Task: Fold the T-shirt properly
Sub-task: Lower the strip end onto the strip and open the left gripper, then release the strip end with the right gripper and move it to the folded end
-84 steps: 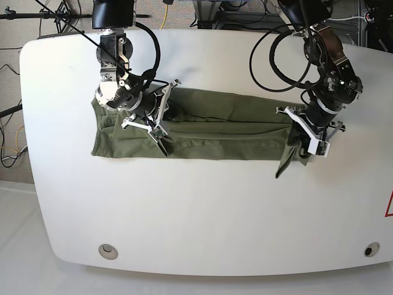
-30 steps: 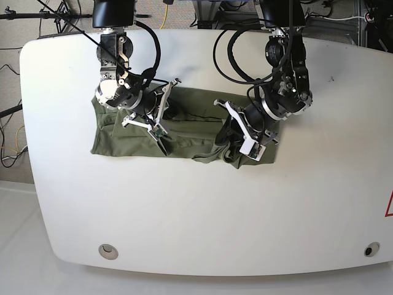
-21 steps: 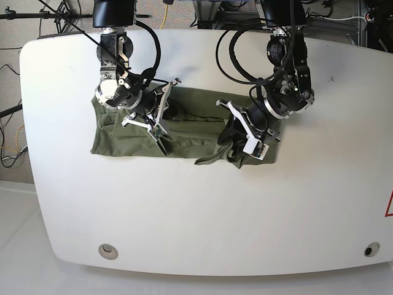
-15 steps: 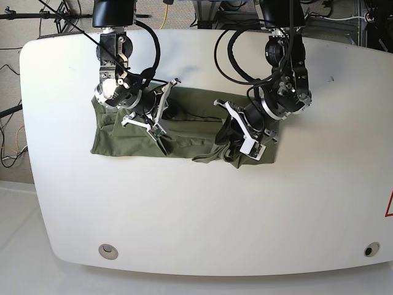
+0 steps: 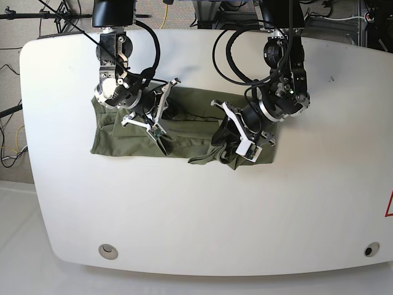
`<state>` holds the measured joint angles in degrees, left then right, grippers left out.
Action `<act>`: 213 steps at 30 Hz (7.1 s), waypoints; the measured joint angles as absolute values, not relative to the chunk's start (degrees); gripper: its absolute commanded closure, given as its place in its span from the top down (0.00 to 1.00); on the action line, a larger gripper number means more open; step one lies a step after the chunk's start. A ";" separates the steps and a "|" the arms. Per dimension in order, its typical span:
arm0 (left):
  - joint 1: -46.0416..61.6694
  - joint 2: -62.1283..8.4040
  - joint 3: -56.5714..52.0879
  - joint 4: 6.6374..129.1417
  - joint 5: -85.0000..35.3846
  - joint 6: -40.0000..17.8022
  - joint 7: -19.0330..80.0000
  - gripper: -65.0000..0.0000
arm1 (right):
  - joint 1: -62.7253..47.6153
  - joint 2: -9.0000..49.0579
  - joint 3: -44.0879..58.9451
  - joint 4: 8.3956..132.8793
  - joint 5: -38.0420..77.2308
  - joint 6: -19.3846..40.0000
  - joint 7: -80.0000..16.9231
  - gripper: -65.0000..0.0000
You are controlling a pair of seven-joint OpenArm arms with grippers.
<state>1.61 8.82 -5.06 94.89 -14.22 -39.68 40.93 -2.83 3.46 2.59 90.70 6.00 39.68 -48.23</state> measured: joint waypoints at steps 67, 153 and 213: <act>6.98 1.65 0.25 92.07 -9.02 -39.81 27.88 0.60 | -2.94 3.01 2.72 90.48 5.98 39.66 -48.21 0.00; 6.92 -3.42 -5.78 77.32 -5.96 -40.23 12.69 0.11 | -5.87 1.83 11.70 101.14 2.87 40.10 -56.16 0.20; 5.06 -4.03 -5.96 73.80 -6.24 -41.04 11.11 0.10 | -3.97 0.32 52.56 93.89 24.93 39.68 -68.10 0.88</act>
